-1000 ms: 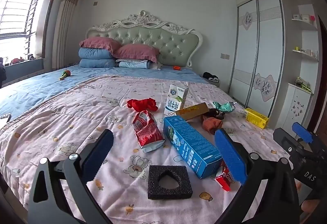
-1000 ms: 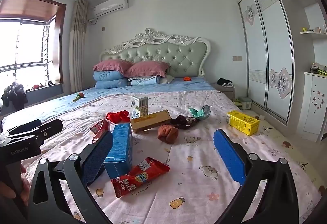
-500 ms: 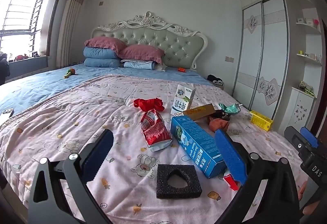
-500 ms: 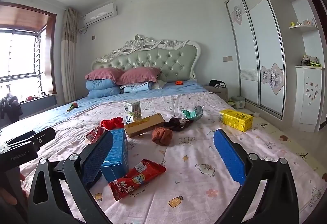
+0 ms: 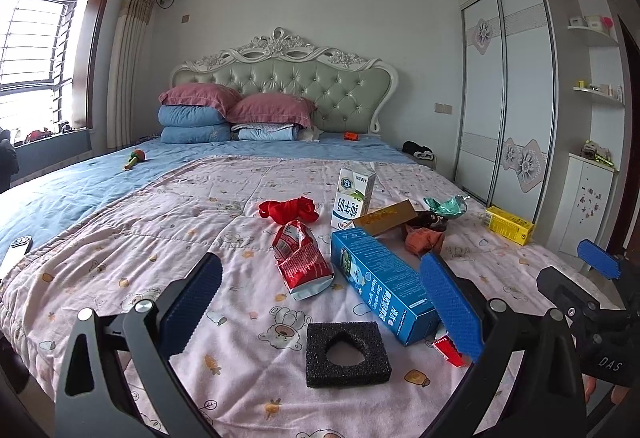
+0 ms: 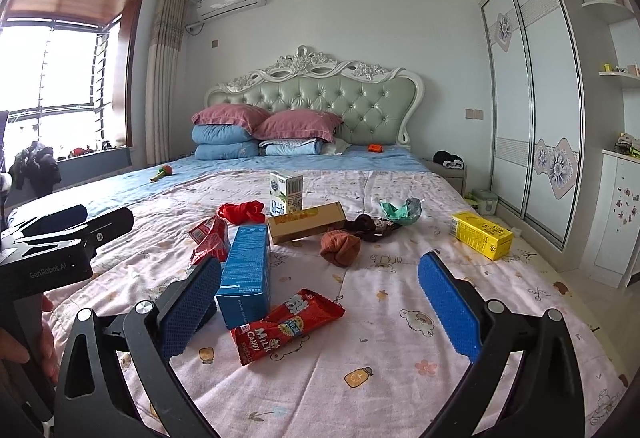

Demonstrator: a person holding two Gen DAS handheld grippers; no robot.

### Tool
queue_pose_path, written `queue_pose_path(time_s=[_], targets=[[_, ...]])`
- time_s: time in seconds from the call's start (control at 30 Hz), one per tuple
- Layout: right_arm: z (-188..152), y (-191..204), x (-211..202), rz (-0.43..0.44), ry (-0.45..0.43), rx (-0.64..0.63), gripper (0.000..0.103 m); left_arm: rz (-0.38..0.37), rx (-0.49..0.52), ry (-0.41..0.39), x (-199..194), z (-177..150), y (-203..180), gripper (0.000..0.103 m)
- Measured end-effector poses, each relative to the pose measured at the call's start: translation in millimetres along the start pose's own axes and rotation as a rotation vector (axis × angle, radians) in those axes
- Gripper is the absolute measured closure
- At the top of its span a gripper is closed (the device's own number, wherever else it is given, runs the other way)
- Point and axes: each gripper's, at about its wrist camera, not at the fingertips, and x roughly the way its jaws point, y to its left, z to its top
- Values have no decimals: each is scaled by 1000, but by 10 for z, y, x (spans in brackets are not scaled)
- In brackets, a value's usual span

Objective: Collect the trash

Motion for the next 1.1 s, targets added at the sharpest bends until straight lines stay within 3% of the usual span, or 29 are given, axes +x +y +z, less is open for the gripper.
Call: queue_pose_path(time_s=[1.1], targets=[[43,-79,41,14,31,28,8,-26,-1,59,121,20,15,4]])
